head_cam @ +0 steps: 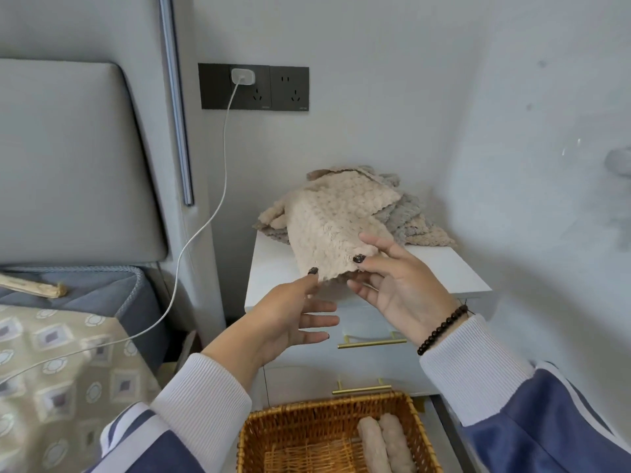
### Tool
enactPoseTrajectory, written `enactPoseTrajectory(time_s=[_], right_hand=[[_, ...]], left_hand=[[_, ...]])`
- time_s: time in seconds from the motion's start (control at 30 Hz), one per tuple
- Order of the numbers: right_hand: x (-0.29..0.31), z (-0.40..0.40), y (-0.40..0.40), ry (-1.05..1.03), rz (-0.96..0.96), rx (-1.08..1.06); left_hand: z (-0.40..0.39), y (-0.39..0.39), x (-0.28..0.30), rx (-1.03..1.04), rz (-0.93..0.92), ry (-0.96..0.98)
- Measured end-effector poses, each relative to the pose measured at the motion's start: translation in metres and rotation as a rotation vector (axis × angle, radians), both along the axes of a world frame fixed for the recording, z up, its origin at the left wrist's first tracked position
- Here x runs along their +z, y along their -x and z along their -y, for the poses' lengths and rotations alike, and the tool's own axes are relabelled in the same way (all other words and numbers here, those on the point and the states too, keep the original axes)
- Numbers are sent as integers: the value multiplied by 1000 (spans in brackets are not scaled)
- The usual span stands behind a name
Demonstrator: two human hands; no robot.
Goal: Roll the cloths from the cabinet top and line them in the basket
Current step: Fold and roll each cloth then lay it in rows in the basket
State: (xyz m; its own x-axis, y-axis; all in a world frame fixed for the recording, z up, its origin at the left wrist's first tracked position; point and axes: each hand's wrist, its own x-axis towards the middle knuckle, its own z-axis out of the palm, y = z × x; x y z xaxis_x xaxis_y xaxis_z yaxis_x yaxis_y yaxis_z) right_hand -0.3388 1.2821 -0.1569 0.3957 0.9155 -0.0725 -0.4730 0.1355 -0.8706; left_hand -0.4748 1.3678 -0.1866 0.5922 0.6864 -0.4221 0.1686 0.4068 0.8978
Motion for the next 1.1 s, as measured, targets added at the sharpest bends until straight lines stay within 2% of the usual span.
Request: enactPoseTrajectory(time_s=[0.1, 0.23, 0.33, 0.47, 0.53, 0.63, 0.77, 0.97, 1.1], right_hand=[[3, 18, 2, 45, 16, 93], [-6, 38, -2, 158, 138, 267], [-14, 56, -8, 235, 220, 403], [-18, 82, -27, 357, 306, 521], [-25, 88, -38, 470, 428, 479], [-36, 88, -57, 599, 605, 227], [-39, 80, -76, 580, 517, -24], [-34, 66, -72, 463, 642, 84], [-30, 56, -69, 466, 796, -14]], left_hand=[[7, -9, 0, 56, 108, 95], [10, -17, 2, 149, 216, 162], [11, -22, 0, 191, 199, 199], [14, -31, -2, 259, 144, 120], [13, -33, -1, 237, 158, 96], [15, -34, 1, 160, 203, 74], [30, -36, 7, 21, 248, 90], [40, -36, 10, -65, 265, 28], [34, -31, 6, 4, 273, -8]])
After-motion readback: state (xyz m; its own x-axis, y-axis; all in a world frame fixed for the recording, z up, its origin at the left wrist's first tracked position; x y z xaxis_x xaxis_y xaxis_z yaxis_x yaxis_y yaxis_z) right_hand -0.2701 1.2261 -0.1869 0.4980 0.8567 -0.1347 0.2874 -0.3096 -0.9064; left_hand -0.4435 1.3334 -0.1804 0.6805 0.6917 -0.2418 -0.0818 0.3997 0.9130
